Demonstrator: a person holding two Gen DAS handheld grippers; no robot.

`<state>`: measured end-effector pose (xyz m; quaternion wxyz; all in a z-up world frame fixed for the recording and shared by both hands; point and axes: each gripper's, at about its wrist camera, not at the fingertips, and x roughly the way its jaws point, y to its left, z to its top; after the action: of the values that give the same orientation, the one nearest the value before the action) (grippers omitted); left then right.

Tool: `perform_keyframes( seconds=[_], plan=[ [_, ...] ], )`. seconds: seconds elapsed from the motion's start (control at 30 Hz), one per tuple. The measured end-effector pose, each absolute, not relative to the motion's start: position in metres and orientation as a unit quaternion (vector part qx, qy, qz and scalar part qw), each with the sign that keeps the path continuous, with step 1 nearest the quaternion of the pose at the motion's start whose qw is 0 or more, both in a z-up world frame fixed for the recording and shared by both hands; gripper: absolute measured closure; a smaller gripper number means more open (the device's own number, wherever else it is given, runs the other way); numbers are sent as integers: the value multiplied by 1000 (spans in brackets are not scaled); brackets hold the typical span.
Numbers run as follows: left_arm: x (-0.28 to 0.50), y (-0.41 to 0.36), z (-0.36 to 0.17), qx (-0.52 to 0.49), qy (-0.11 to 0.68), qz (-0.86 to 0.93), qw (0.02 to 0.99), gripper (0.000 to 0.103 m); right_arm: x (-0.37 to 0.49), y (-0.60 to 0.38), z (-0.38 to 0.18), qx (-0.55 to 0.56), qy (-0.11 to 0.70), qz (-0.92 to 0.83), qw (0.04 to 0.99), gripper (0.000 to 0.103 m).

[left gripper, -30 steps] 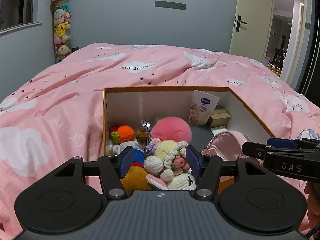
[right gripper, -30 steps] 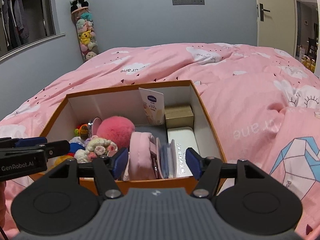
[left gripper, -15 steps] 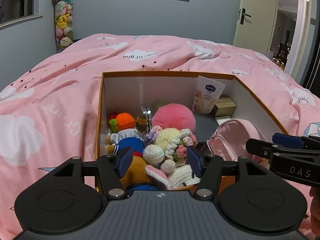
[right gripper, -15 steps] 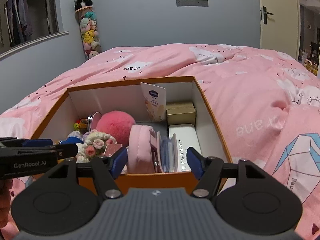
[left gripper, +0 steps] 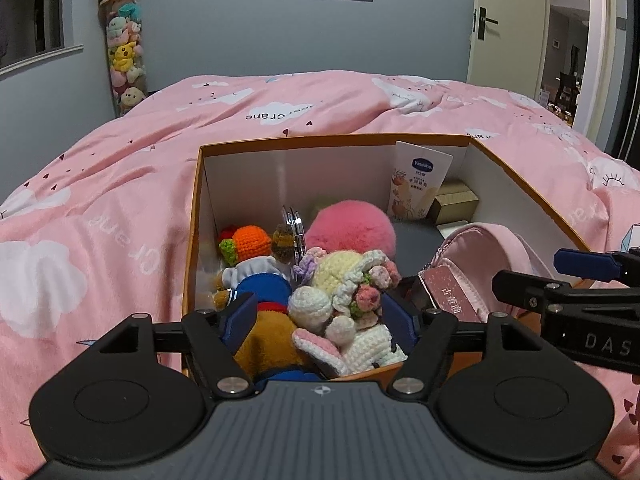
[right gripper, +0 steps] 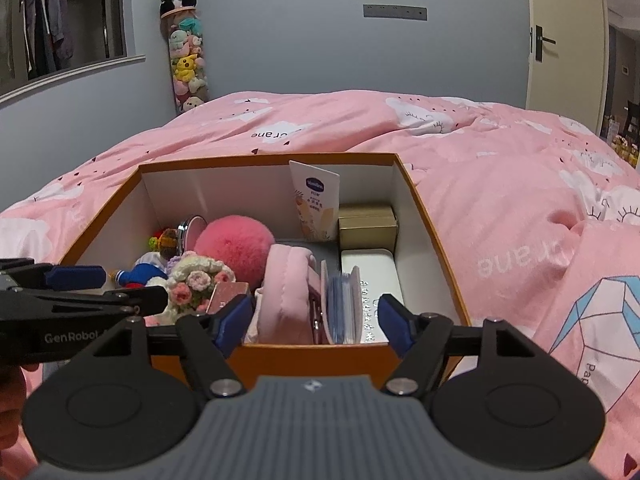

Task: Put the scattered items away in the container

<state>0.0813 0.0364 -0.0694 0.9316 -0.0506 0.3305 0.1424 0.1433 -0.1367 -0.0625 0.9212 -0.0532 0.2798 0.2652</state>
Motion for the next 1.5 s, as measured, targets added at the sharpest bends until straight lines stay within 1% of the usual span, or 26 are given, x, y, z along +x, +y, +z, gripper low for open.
perform_keyframes(
  seconds=[0.17,0.97,1.5],
  plan=[
    [83,36,-69,-53,337,140,930,17,143,-135,-64,-58,279,265,921,29],
    [86,35,-71,-58,350,137,925,15,143,-133,-66,-63,278,267,921,25],
    [86,35,-71,-58,349,137,925,15,145,-130,-67,-68,281,265,920,24]
  ],
)
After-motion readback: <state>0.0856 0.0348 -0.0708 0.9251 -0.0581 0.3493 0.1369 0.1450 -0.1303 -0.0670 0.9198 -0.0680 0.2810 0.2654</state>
